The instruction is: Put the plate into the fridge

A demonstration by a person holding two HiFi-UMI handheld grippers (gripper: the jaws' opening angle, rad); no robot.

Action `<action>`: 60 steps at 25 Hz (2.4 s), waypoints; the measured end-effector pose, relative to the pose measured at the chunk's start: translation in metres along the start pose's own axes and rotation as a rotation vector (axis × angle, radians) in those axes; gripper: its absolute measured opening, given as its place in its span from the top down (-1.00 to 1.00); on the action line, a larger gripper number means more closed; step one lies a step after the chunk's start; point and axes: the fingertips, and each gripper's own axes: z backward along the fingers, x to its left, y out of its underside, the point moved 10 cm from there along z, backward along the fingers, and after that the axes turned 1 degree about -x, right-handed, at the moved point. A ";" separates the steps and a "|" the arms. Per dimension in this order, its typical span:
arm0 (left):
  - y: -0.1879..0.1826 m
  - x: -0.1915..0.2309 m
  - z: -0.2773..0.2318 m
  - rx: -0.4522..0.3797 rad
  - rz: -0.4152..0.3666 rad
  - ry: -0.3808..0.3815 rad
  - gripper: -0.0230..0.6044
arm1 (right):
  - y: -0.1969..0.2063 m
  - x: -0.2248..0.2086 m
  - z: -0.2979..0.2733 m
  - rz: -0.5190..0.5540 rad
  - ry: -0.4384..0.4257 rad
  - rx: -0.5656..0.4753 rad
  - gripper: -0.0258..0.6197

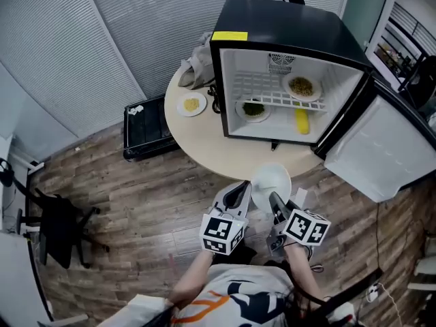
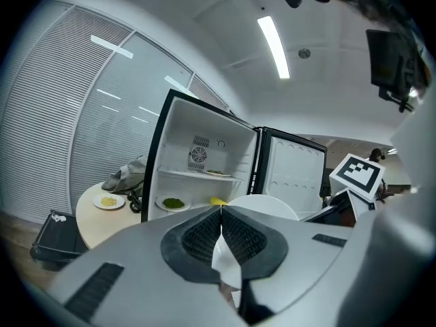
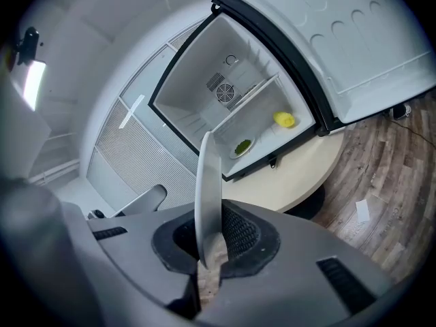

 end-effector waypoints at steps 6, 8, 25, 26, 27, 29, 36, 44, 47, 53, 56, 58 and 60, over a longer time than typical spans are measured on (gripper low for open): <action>0.002 0.013 -0.006 -0.001 0.022 0.047 0.89 | -0.001 0.004 -0.005 -0.015 0.037 -0.016 0.85; 0.002 0.015 -0.007 0.000 0.029 0.055 0.89 | -0.003 0.005 -0.005 -0.016 0.049 -0.021 0.85; -0.008 0.038 -0.020 -0.014 0.037 0.022 0.89 | -0.040 0.008 -0.034 -0.033 0.010 -0.037 0.85; -0.010 0.041 -0.022 -0.014 0.033 0.016 0.89 | -0.046 0.008 -0.037 -0.039 0.001 -0.041 0.85; -0.012 0.043 -0.025 -0.012 0.029 0.011 0.89 | -0.051 0.008 -0.040 -0.048 -0.010 -0.046 0.85; -0.014 0.048 -0.031 -0.005 0.021 0.003 0.89 | -0.064 0.009 -0.046 -0.067 -0.036 -0.063 0.85; -0.023 0.061 -0.072 0.017 0.011 -0.008 0.89 | -0.116 0.007 -0.069 -0.085 -0.091 -0.115 0.85; -0.043 0.063 -0.119 0.008 -0.048 0.028 0.89 | -0.173 -0.001 -0.097 -0.093 -0.123 -0.154 0.85; -0.049 0.069 -0.130 0.002 -0.048 0.011 0.89 | -0.191 -0.002 -0.105 -0.093 -0.130 -0.163 0.85; -0.056 0.082 -0.142 0.004 -0.052 -0.032 0.89 | -0.218 -0.002 -0.134 -0.105 -0.168 -0.160 0.85; -0.057 0.087 -0.147 0.009 -0.058 -0.056 0.89 | -0.228 0.000 -0.151 -0.130 -0.186 -0.148 0.85; -0.058 0.090 -0.149 0.012 -0.060 -0.069 0.89 | -0.234 0.002 -0.162 -0.138 -0.194 -0.141 0.85; -0.059 0.094 -0.151 0.014 -0.060 -0.084 0.89 | -0.240 0.004 -0.173 -0.133 -0.200 -0.140 0.85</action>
